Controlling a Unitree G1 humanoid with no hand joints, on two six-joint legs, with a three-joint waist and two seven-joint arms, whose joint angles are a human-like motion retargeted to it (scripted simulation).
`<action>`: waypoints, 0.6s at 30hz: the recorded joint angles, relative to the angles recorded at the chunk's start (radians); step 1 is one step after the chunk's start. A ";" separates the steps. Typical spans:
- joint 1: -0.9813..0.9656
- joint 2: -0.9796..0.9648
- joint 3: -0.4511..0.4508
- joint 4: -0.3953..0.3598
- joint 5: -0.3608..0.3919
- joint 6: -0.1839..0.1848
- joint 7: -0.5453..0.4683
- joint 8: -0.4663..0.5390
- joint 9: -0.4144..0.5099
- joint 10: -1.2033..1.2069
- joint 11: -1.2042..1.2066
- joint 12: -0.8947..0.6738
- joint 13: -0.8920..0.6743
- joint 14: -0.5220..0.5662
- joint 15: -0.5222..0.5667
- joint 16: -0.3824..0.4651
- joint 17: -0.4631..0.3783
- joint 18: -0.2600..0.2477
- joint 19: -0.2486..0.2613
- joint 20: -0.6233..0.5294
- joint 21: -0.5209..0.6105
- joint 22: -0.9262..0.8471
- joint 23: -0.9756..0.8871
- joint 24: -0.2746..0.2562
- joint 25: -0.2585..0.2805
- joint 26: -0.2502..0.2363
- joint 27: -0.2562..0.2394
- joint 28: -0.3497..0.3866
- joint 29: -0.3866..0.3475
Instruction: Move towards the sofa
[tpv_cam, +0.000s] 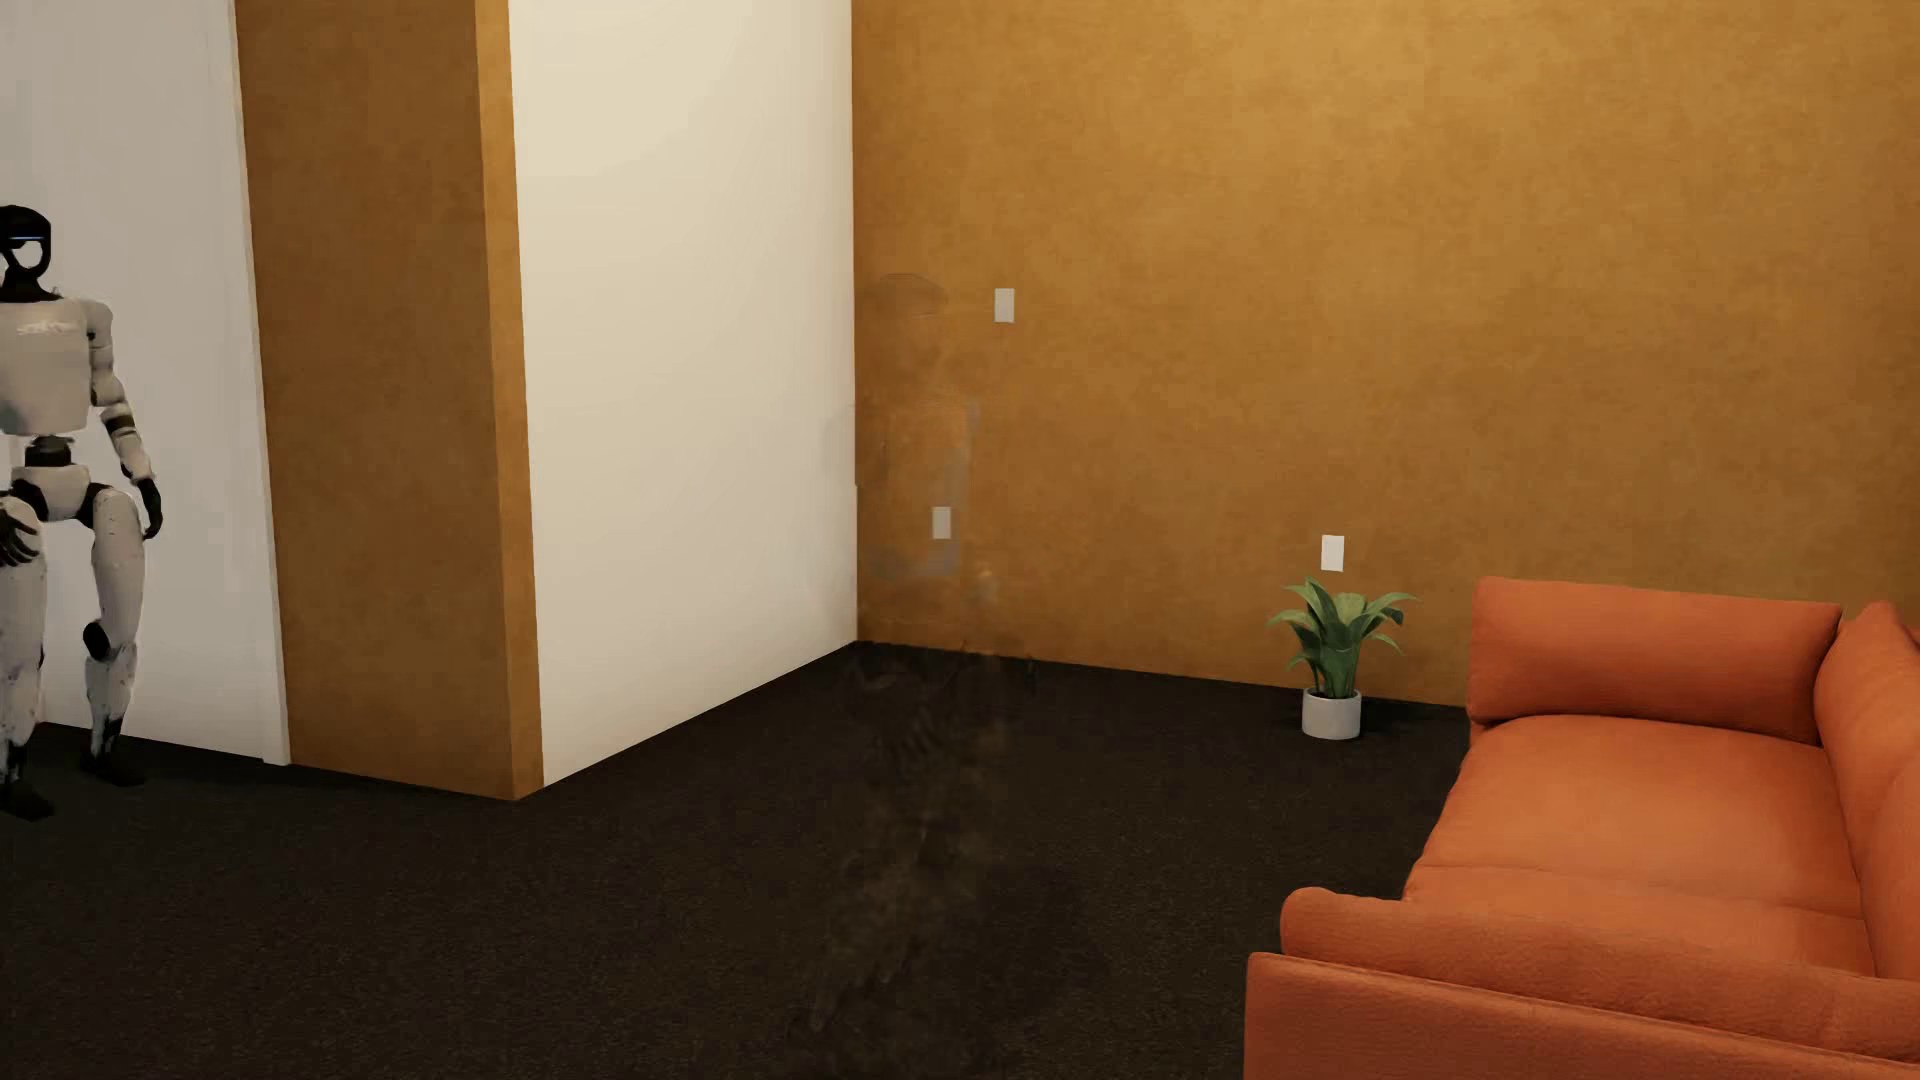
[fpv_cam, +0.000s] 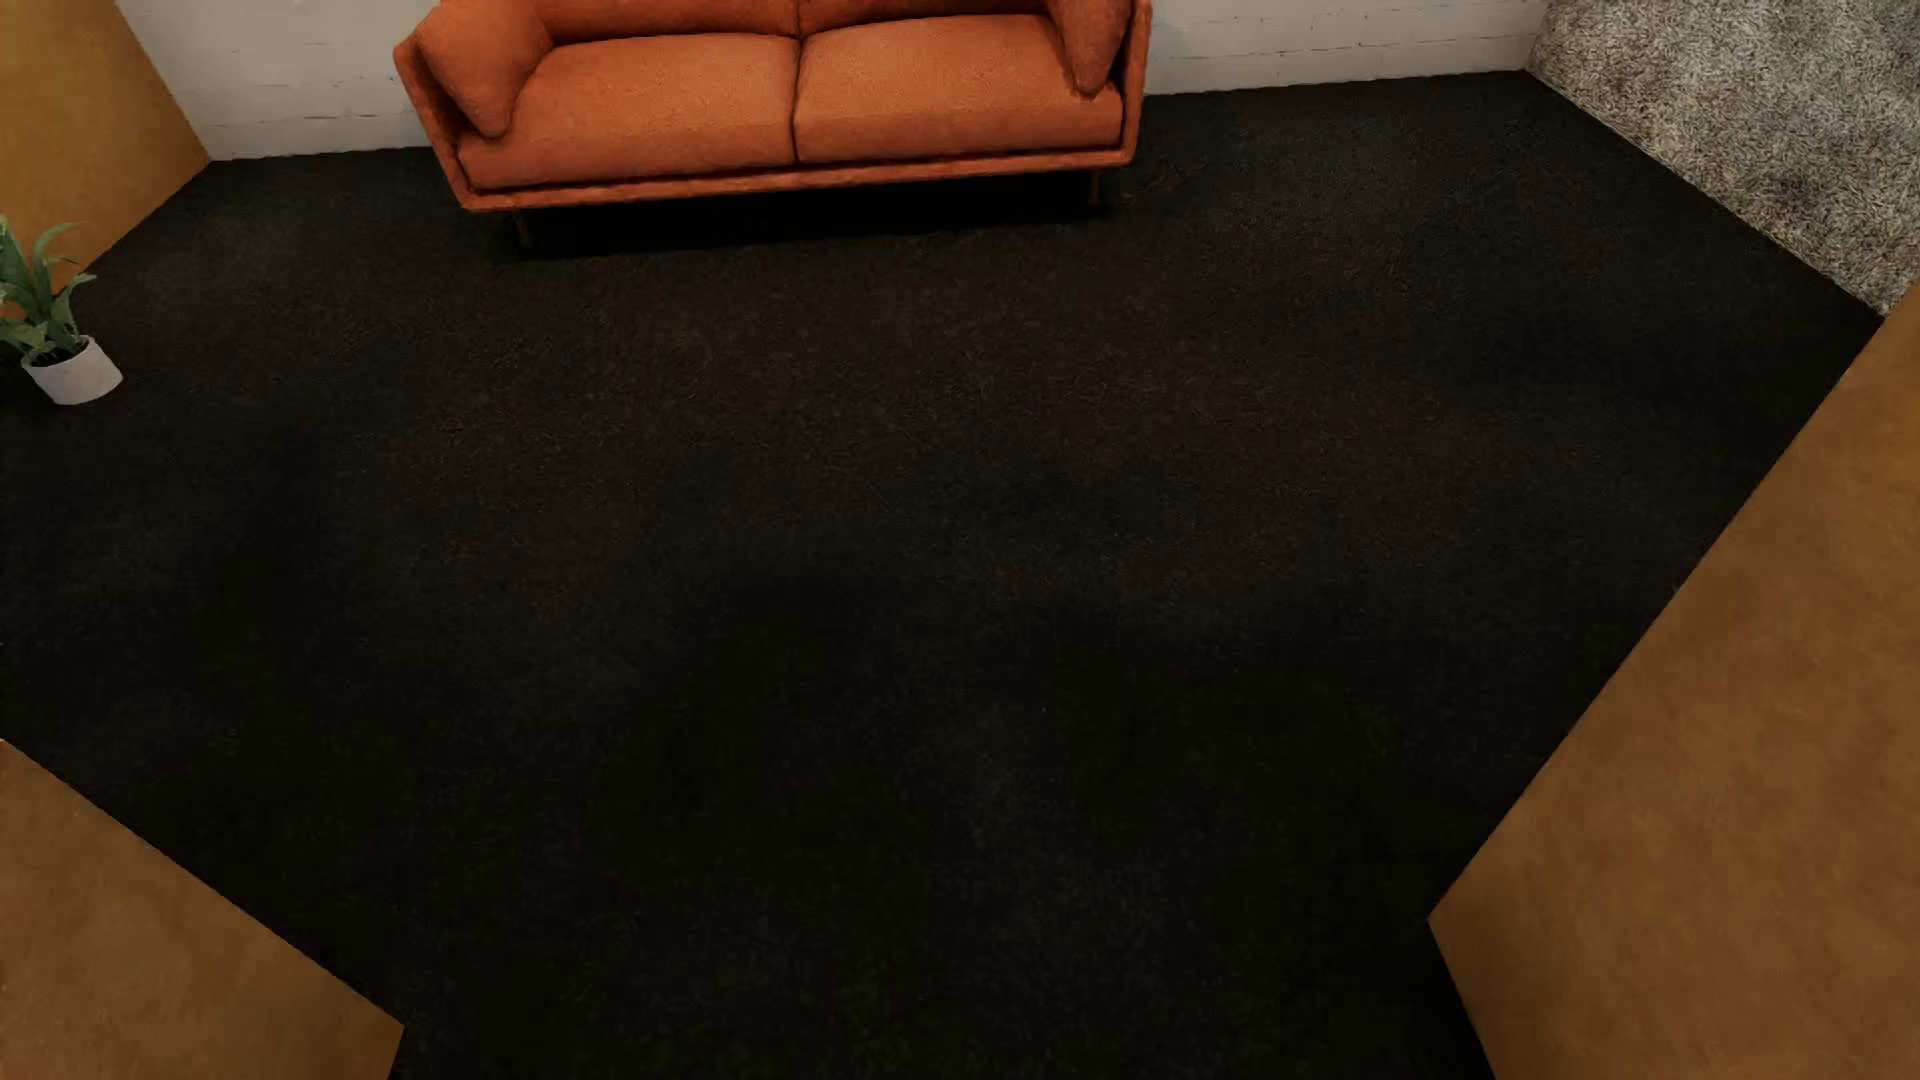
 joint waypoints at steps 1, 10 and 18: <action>0.000 -0.001 0.001 0.000 0.000 -0.001 0.000 0.000 -0.001 0.000 0.001 0.000 -0.001 0.000 0.000 0.001 0.000 0.000 0.000 -0.001 0.001 -0.001 -0.001 0.000 0.000 0.000 0.000 0.000 0.000; 0.002 0.000 0.001 0.000 0.000 -0.001 0.000 0.000 -0.002 0.000 0.002 -0.006 -0.006 -0.003 -0.001 0.002 -0.002 0.000 0.000 -0.002 0.004 -0.004 -0.001 0.000 0.000 0.000 0.000 0.000 0.000; -0.029 -0.038 0.002 0.002 0.004 0.000 0.000 0.000 0.002 -0.004 0.236 -0.008 -0.008 -0.002 -0.141 0.004 -0.002 0.000 0.000 0.000 0.007 -0.002 0.000 0.000 0.000 0.000 0.000 0.000 0.000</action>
